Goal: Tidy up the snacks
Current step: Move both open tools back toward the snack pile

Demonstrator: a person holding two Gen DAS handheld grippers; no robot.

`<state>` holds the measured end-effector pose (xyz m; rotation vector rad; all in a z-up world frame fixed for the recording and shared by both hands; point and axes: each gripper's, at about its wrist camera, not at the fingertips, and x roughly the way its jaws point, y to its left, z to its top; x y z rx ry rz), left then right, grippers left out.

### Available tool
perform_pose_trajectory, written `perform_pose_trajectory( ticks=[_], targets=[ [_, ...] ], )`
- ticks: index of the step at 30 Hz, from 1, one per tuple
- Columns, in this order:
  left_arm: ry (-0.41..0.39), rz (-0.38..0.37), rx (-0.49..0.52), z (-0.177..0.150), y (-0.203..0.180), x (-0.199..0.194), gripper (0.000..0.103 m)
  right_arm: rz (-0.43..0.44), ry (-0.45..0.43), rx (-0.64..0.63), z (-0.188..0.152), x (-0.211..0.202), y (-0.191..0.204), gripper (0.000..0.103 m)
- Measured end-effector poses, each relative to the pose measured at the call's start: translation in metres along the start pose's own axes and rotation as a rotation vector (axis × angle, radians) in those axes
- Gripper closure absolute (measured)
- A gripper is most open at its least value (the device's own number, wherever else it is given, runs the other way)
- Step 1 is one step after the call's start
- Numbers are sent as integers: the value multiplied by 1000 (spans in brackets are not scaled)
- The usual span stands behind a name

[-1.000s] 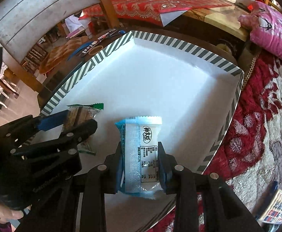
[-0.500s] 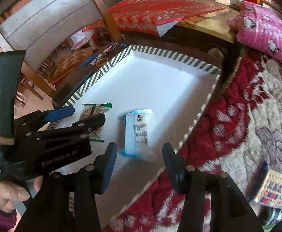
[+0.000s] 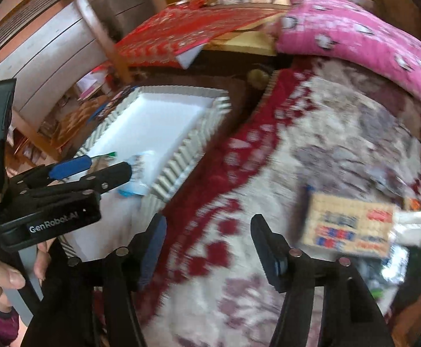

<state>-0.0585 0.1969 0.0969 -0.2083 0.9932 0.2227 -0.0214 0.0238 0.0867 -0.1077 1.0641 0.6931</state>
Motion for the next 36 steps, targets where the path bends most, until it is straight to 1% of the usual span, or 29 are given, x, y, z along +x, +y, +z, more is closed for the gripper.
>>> perform_pose_trajectory(
  ticks=[6,11,18,22,26,28,33,34,36],
  targets=[
    [2,-42,71,-4,-44,1,25,-67,-7,98,-25,-27,-53,35],
    [16,-82,130,-8,-74,6,24,-117,-5,153,-46,-45,-87,35],
    [22,-156,250,-12,-115,12,24,-172,-2,217,-75,-69,-125,33],
    [16,-176,323,-14,-132,15,25,-182,-8,249,-83,-76,-139,32],
    [37,-209,369,-12,-147,23,25,-182,-3,270,-90,-77,-147,31],
    [39,-225,407,-11,-156,27,24,-181,4,272,-92,-75,-149,31],
    [31,-320,535,-9,-181,36,24,-176,9,269,-94,-71,-150,31],
    [39,-344,580,-9,-187,39,24,-174,8,273,-95,-71,-152,31],
    [43,-363,661,-10,-198,45,25,-171,9,282,-96,-71,-155,30]
  ],
)
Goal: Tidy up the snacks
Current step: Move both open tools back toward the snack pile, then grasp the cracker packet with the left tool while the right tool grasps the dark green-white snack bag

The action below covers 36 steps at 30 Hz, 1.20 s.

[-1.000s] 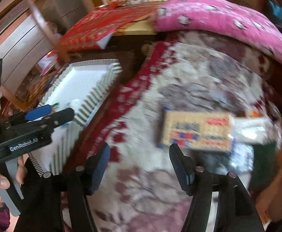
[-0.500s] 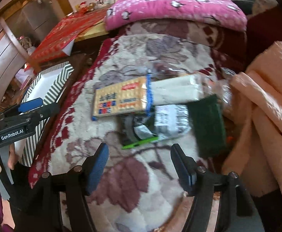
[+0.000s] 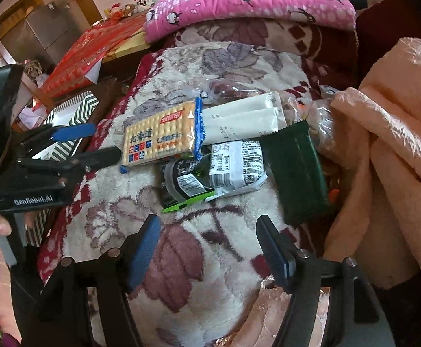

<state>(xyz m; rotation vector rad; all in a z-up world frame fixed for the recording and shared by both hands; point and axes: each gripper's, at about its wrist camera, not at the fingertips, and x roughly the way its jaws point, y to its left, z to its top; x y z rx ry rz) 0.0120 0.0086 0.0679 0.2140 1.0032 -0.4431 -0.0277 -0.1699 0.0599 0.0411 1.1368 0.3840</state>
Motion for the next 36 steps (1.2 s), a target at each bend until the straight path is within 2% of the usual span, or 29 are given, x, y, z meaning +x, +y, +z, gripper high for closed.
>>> perform_pose_trajectory(
  ticks=[1,4,7,12,15,22,24,25,27,30,36],
  targets=[
    [9,-5,55,3,-4,6,24,0,2,6,0,1,-2,30],
    [26,-35,127,8,-8,19,24,6,8,23,-1,3,-8,30],
    [62,-94,157,14,-9,32,24,9,16,31,-1,6,-11,29],
    [53,-67,306,18,-24,40,20,10,27,45,-1,11,-17,29],
    [59,-78,320,24,-24,45,20,13,32,54,-1,13,-20,28],
    [91,-27,369,28,-28,64,20,17,37,54,-2,15,-19,28],
    [103,-44,345,27,-26,65,32,18,36,53,-1,15,-19,28],
    [97,-37,335,26,-24,63,34,21,34,47,0,15,-17,28],
    [87,-21,309,23,-19,59,47,24,31,34,2,16,-13,28],
    [100,-31,217,20,-6,53,49,32,29,5,7,19,-4,28],
    [120,21,37,1,18,42,49,21,19,-123,24,38,23,29]
  ],
)
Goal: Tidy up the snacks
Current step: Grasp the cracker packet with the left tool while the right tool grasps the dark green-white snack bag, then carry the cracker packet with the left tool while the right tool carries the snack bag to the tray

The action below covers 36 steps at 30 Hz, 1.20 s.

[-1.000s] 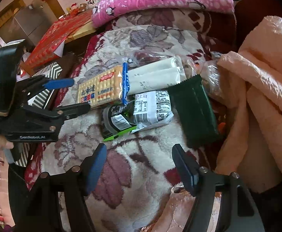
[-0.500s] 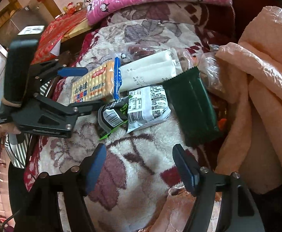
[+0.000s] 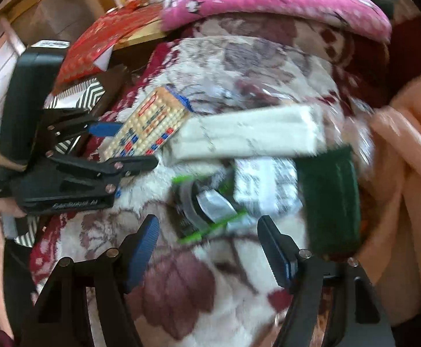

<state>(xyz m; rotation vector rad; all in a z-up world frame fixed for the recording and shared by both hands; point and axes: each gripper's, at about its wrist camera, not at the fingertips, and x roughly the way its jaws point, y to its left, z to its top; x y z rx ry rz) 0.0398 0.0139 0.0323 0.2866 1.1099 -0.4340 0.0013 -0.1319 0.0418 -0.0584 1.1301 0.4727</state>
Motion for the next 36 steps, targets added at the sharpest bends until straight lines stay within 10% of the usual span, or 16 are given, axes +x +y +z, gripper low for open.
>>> perform_pose_trajectory(
  ticks=[13,20,36],
  targets=[
    [-40,25,-206,-39,22,-43,49,-118,55,-291,21,32,30,36],
    [-50,22,-258,-48,21,-50,49,-150,80,-328,15,31,32,60],
    [-99,116,-401,-91,51,-97,49,2,-36,-284,17,-5,93,60]
  ],
)
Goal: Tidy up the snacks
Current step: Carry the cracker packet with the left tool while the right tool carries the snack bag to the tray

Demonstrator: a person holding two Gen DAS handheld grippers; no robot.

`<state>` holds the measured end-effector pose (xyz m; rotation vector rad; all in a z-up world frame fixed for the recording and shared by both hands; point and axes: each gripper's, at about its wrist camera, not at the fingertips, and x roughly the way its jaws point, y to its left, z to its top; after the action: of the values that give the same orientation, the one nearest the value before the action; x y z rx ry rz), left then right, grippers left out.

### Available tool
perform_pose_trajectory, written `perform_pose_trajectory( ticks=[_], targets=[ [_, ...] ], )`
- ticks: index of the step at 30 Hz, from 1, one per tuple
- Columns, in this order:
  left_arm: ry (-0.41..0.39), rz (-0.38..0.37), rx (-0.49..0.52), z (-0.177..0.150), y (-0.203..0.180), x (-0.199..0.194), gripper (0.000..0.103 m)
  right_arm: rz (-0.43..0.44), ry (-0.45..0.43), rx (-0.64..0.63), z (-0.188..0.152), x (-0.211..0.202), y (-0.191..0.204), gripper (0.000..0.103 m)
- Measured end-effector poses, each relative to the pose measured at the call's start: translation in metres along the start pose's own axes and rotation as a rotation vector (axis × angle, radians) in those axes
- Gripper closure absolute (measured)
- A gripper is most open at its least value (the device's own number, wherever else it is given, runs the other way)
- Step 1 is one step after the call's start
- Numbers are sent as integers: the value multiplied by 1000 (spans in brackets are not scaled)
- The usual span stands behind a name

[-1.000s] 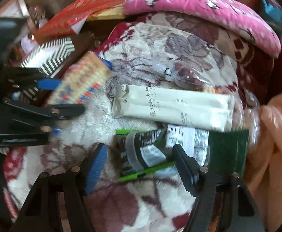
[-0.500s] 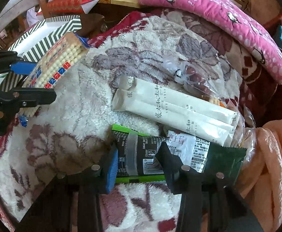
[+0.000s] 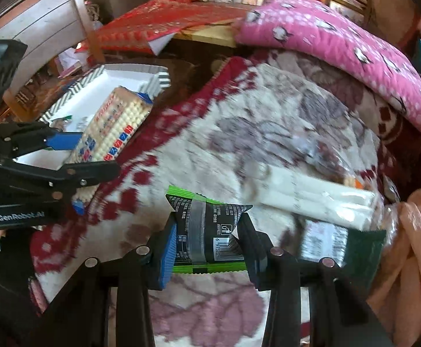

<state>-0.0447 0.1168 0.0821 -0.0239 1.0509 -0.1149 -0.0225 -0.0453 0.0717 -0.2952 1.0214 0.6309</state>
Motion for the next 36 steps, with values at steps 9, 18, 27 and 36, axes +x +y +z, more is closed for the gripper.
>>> perform_pose_trajectory(
  ticks=[9,18,27,36],
  targets=[
    [-31,75,-71,-13,43,-24,49,54,-19,-54,28,5,43,60],
    [-29,126,-161,-32,91,-36,49,98,-25,-145,56,12,90,60],
    [-22,169,-232,-43,126,-40,49,129,-20,-189,71,22,121,60],
    [-19,199,-268,-48,142,-40,49,164,-18,-175,79,30,137,60]
  ],
)
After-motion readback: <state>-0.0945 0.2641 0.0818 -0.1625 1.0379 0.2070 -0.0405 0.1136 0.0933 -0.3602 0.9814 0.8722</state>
